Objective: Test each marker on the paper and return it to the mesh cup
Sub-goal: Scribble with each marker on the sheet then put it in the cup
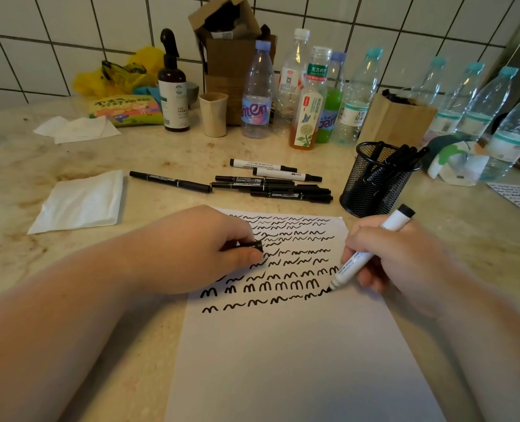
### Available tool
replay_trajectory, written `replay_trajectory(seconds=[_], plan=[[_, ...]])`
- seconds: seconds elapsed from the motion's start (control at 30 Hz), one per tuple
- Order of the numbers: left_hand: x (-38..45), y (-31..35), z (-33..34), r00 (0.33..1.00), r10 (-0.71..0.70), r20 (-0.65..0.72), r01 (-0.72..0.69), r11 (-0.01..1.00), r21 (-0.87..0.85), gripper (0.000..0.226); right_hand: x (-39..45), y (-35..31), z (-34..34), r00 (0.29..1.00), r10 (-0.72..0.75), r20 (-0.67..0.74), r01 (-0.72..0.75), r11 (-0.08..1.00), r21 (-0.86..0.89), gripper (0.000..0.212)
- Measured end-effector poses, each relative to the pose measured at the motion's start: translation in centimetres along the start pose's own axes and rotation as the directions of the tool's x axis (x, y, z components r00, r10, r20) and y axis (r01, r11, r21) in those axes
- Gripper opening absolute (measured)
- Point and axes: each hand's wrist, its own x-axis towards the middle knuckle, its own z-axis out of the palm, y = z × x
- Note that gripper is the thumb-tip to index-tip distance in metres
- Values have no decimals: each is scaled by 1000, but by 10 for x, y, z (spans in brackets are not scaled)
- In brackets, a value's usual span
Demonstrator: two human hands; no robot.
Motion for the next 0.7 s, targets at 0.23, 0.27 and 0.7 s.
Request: replay_trajectory(seconds=[0.23, 0.27, 0.7], plan=[[-2, 2, -1, 1000, 13, 7, -13, 1000, 21, 27, -2, -4, -6, 998, 4, -55, 0, 998, 62, 25], [-2, 3, -1, 1000, 22, 5, -22, 999, 29, 28, -2, -6, -7, 998, -9, -61, 14, 995, 95, 26], [-2, 9, -4, 998, 70, -6, -70, 998, 10, 23, -7, -17, -1, 970, -172, 173, 52, 837, 544, 29]])
